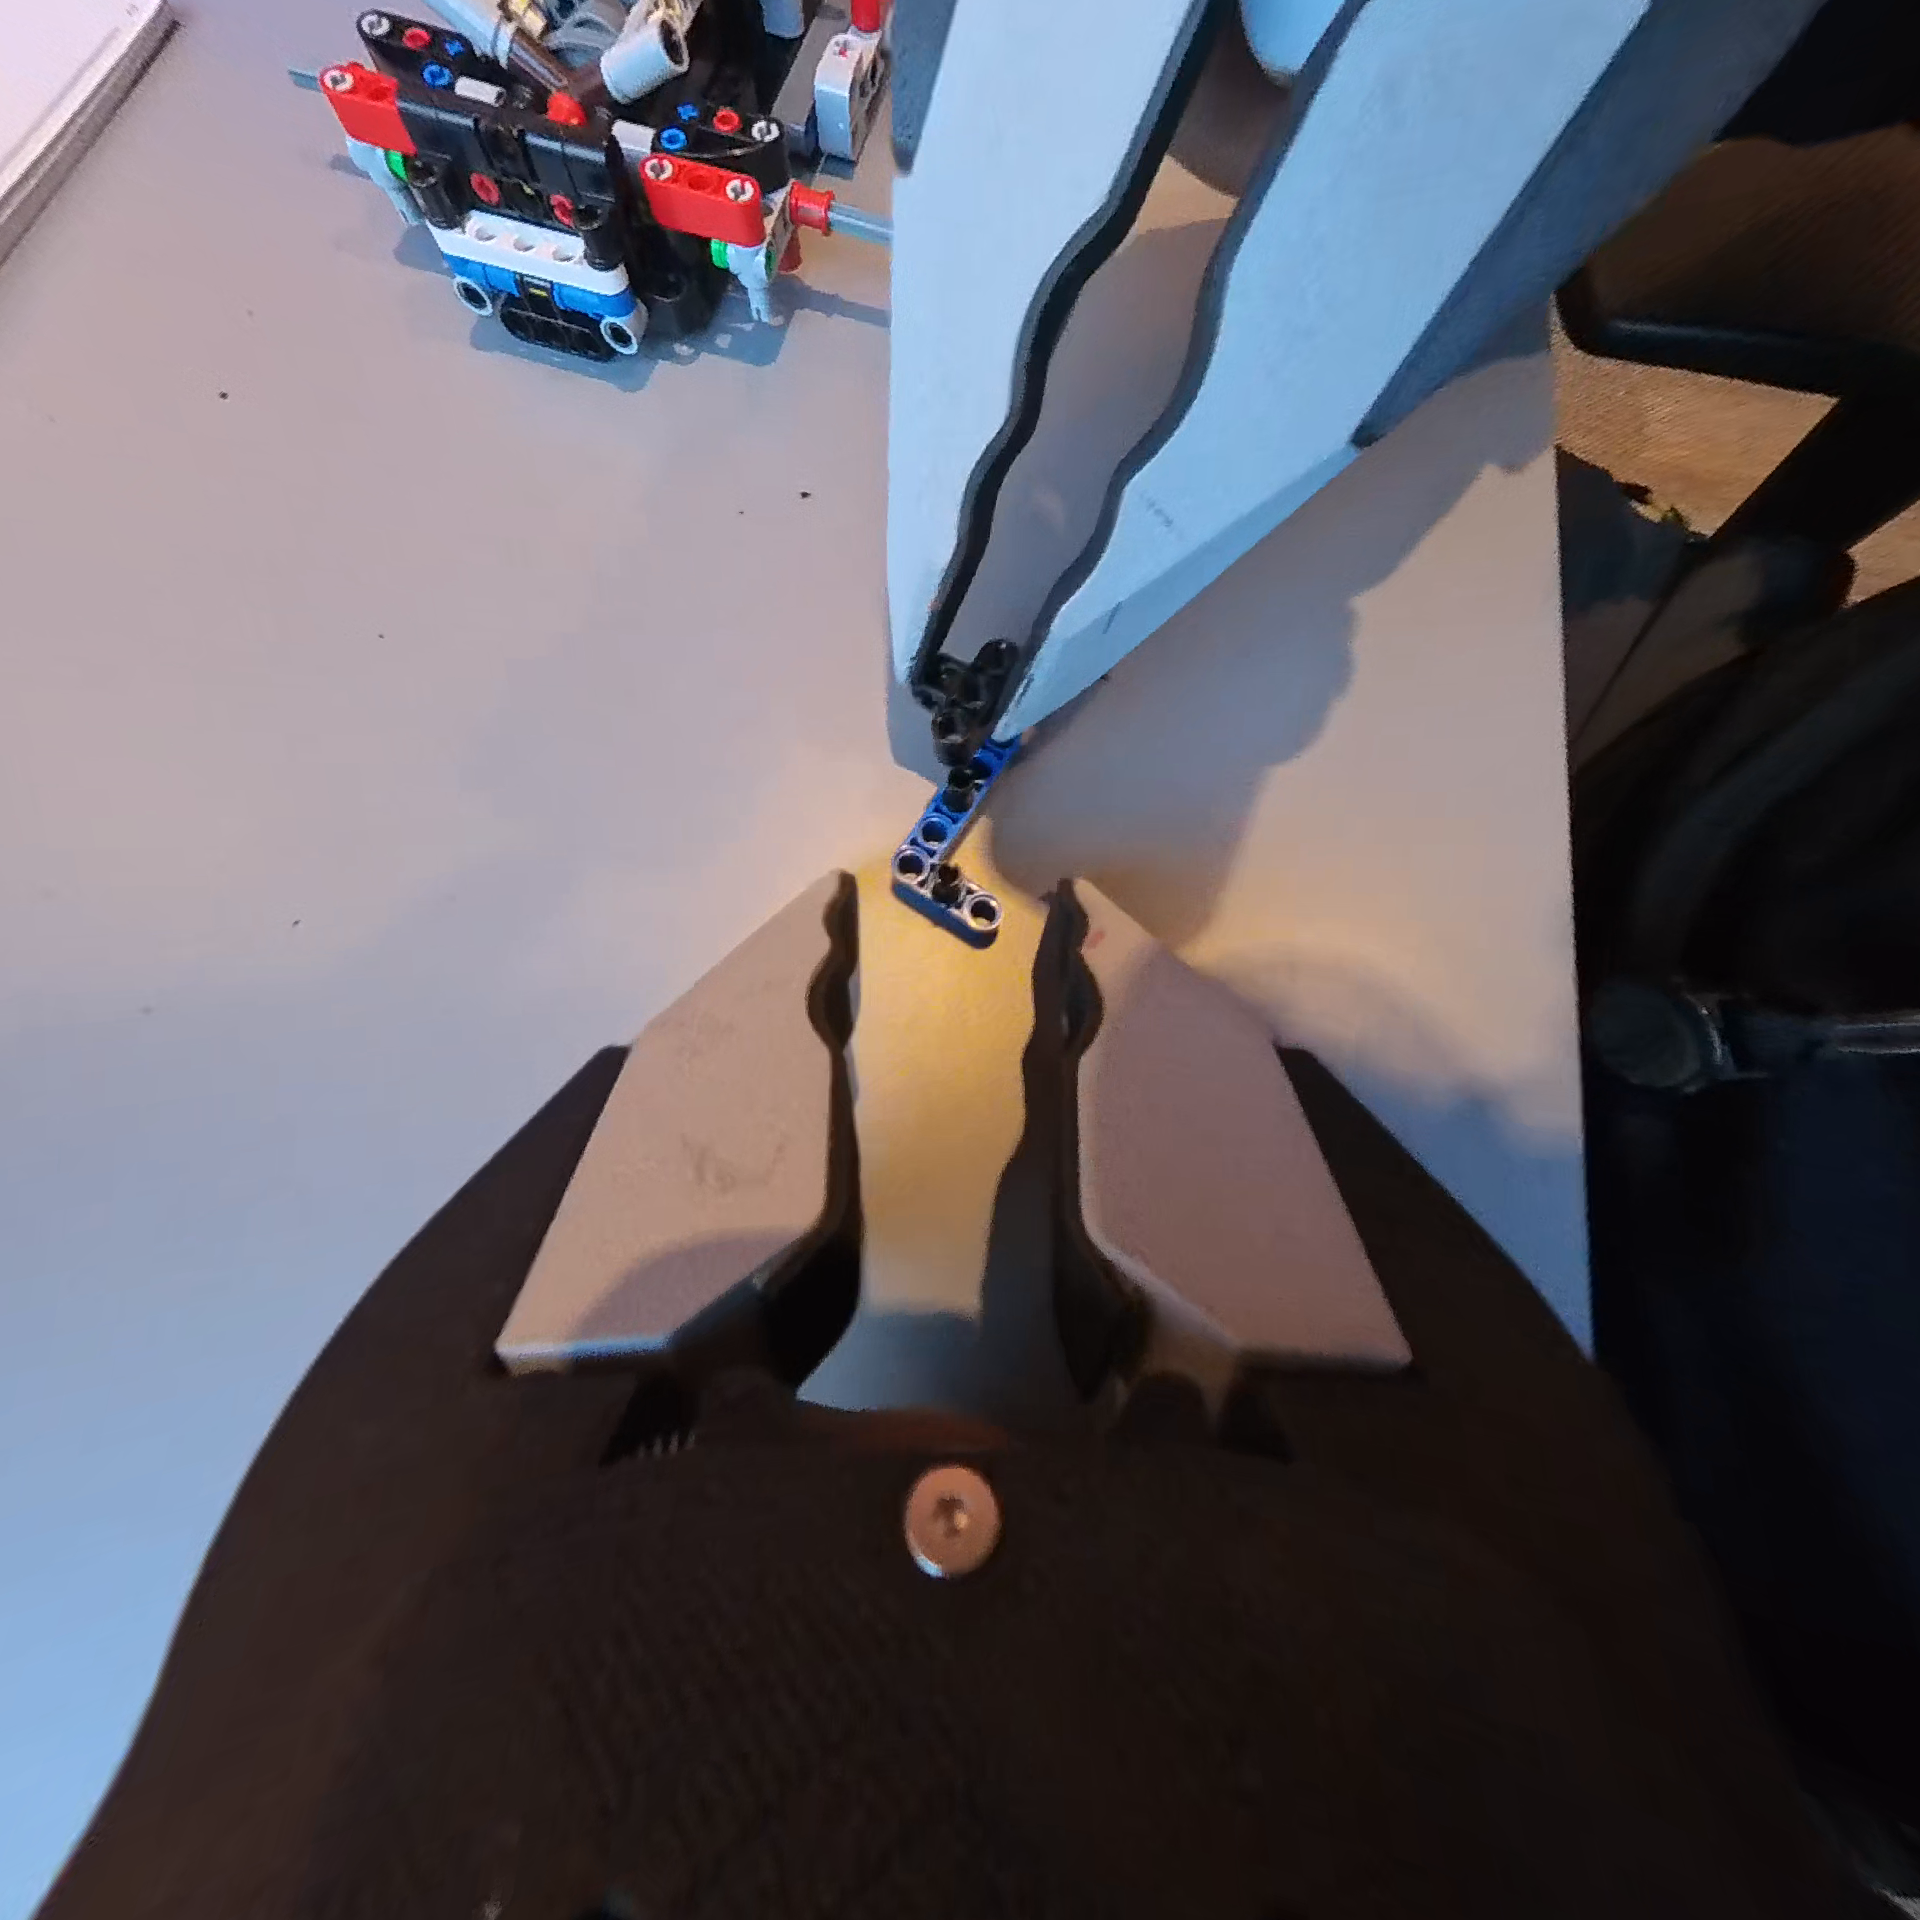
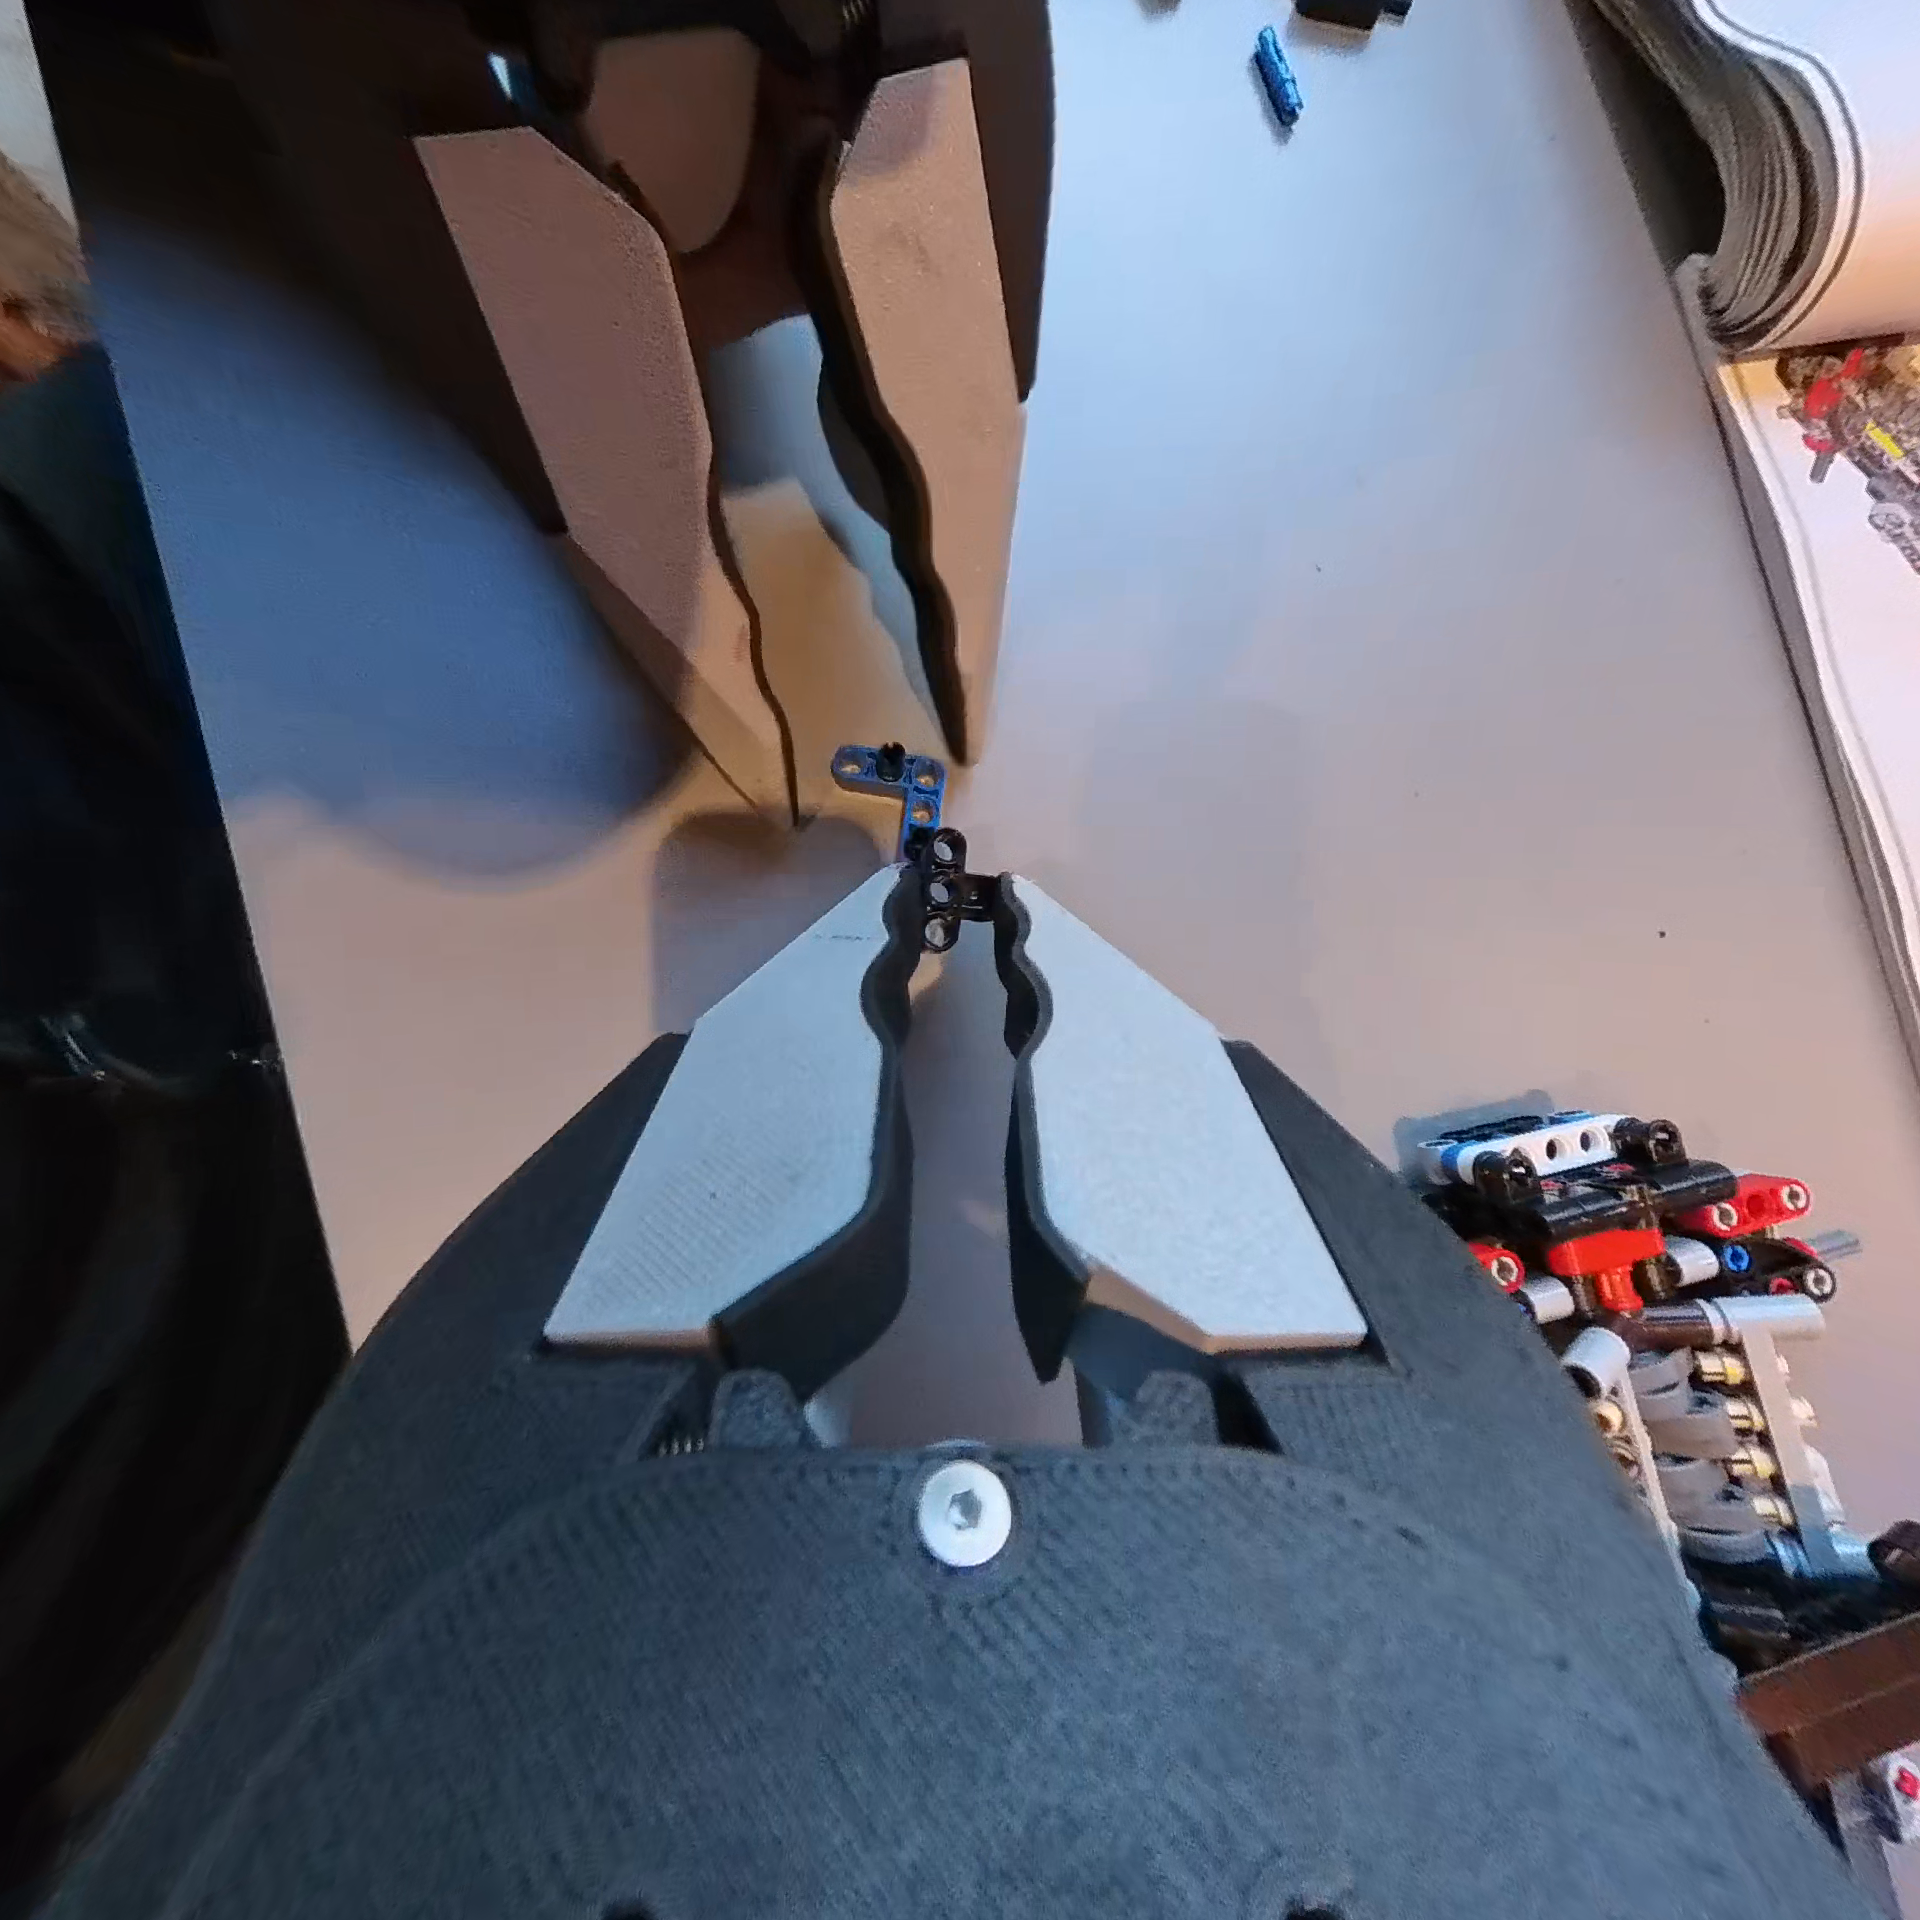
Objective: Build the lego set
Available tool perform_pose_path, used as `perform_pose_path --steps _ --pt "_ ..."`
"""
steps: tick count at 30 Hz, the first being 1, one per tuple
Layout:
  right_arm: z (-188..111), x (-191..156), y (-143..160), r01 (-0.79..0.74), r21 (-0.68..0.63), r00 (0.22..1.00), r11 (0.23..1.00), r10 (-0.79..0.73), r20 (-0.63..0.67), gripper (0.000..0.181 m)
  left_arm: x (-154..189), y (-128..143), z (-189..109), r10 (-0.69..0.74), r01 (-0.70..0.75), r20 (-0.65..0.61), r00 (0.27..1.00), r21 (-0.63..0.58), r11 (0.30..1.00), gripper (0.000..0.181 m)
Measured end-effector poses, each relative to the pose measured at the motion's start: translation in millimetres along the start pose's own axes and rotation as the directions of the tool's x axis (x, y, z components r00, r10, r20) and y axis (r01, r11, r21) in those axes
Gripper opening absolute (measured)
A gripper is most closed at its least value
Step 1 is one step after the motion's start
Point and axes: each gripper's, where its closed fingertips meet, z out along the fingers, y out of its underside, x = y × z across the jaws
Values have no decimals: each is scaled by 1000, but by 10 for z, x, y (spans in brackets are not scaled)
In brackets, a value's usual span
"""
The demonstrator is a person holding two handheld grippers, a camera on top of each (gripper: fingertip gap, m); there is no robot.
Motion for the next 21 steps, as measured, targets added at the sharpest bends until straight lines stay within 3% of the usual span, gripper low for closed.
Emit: perform_pose_path --steps 6,12,21 --pt "-7 -1 -33 -5 -22 1000 1000 5 -7 10 -39 -17 -37 80 -80 -40 996 2 997 28" --pt "-23 -43 -35 -1 -27 1000 1000 1 -25 10 134 -9 -37 183 -189 -275 944 4 982 49" --pt "-55 -14 3 -43 13 999 999 43 -23 10 50 -29 -2 244 -260 -356 902 4 966 29"
